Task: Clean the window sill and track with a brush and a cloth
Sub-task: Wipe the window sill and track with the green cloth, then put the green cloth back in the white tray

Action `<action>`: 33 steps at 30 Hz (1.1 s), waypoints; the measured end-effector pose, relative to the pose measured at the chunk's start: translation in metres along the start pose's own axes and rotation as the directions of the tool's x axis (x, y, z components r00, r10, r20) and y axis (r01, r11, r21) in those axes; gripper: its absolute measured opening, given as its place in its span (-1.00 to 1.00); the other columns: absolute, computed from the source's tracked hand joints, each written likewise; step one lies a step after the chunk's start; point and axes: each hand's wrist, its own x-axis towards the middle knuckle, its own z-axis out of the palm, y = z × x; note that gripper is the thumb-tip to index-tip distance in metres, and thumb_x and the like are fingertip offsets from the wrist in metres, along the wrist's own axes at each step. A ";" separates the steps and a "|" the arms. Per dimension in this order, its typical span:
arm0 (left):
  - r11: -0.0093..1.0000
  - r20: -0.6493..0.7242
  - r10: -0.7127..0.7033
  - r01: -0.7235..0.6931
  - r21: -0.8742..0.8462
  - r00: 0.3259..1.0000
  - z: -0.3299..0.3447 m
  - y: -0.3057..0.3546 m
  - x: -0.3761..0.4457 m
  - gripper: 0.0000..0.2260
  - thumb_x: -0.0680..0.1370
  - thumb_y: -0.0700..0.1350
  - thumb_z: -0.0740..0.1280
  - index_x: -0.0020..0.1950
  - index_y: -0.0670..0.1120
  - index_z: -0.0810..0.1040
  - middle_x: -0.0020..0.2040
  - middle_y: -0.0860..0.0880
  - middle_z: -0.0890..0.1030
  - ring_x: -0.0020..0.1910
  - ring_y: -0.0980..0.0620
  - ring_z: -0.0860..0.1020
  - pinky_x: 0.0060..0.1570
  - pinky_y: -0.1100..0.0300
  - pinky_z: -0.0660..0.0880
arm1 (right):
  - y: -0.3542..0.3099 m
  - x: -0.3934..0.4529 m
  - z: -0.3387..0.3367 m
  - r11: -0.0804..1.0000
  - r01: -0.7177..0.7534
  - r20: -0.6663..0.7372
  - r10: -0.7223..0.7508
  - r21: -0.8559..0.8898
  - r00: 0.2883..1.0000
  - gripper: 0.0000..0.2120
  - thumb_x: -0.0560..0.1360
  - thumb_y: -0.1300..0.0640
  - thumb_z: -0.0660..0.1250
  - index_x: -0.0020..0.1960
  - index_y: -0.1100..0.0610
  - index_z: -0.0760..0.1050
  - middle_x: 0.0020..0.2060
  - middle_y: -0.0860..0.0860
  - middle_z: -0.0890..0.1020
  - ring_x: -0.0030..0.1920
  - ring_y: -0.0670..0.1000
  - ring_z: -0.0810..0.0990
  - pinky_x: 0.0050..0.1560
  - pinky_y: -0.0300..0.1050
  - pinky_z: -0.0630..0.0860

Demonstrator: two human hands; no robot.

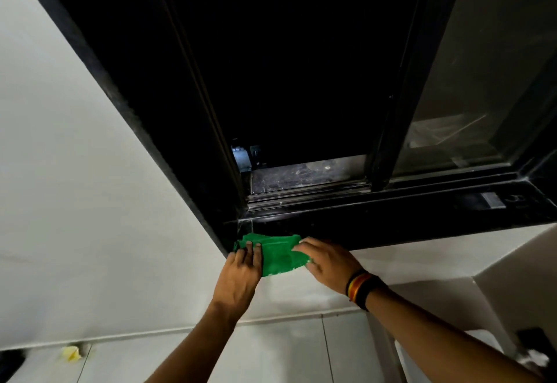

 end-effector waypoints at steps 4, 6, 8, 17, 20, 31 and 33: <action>0.925 -0.194 0.172 -0.226 -0.306 0.966 -0.012 -0.008 0.008 -0.56 0.39 -0.05 0.45 0.28 0.01 0.63 0.02 0.04 0.73 -0.10 0.01 0.63 -0.05 0.16 0.54 | 0.013 -0.050 -0.015 0.914 -0.237 -0.046 0.266 0.329 0.963 -0.68 0.50 0.04 0.37 0.24 0.06 0.54 0.15 -0.05 0.60 0.11 -0.03 0.62 0.07 -0.22 0.56; 0.663 -0.075 0.070 -0.103 -0.742 0.995 -0.028 0.003 0.018 -0.75 0.39 -0.05 0.43 0.07 0.10 0.68 -0.17 0.08 0.70 -0.22 0.12 0.60 -0.13 0.22 0.51 | 0.023 -0.087 -0.021 0.720 -0.363 -0.018 0.462 0.592 0.887 -0.70 0.48 0.10 0.46 0.20 0.06 0.56 0.14 -0.05 0.61 0.14 -0.06 0.61 0.10 -0.20 0.58; 0.282 0.142 0.095 0.110 -0.953 0.985 -0.036 0.032 0.035 -0.94 0.45 -0.07 0.48 -0.09 0.00 0.68 -0.29 0.02 0.67 -0.32 0.14 0.56 -0.22 0.21 0.47 | 0.034 -0.130 -0.025 0.395 -0.405 0.075 0.633 0.825 0.771 -0.67 0.47 0.19 0.49 0.21 0.04 0.59 0.12 -0.01 0.68 0.14 -0.02 0.66 0.09 -0.12 0.64; -0.124 0.506 0.347 0.574 -0.809 0.789 -0.034 0.256 0.087 -0.74 0.50 -0.29 0.48 0.16 -0.34 0.60 0.10 -0.37 0.67 0.04 -0.22 0.67 0.10 -0.09 0.63 | 0.072 -0.302 0.011 -0.324 -0.179 0.345 0.932 0.929 0.107 -0.69 0.40 0.26 0.52 0.13 0.24 0.62 0.08 0.25 0.70 0.15 0.29 0.66 0.24 0.26 0.57; 0.087 0.572 0.383 0.588 -0.804 0.725 -0.022 0.323 0.092 -0.67 0.47 -0.27 0.51 0.22 -0.26 0.59 0.13 -0.30 0.67 0.11 -0.28 0.65 0.13 -0.15 0.61 | 0.080 -0.342 0.039 -0.460 -0.095 0.443 0.883 0.883 -0.154 -0.70 0.39 0.31 0.52 0.09 0.17 0.58 0.07 0.22 0.67 0.14 0.29 0.62 0.23 0.27 0.56; 0.532 0.527 0.386 0.284 -0.797 0.757 0.067 0.466 0.099 -0.72 0.58 -0.23 0.36 0.28 -0.07 0.58 0.16 -0.10 0.68 -0.02 -0.01 0.62 0.02 0.14 0.59 | 0.146 -0.389 0.160 -0.711 0.055 0.672 0.632 0.701 -0.386 -0.64 0.54 0.38 0.31 0.34 0.33 0.44 0.12 0.27 0.55 0.15 0.31 0.55 0.24 0.28 0.53; 0.528 0.509 0.395 0.265 -0.807 0.764 0.073 0.468 0.096 -0.70 0.58 -0.28 0.32 0.30 -0.08 0.56 0.20 -0.11 0.66 0.13 -0.07 0.64 0.10 0.12 0.58 | 0.154 -0.390 0.166 -0.743 -0.080 0.676 0.643 0.664 -0.360 -0.60 0.56 0.39 0.23 0.39 0.34 0.39 0.20 0.27 0.53 0.18 0.27 0.53 0.34 0.24 0.47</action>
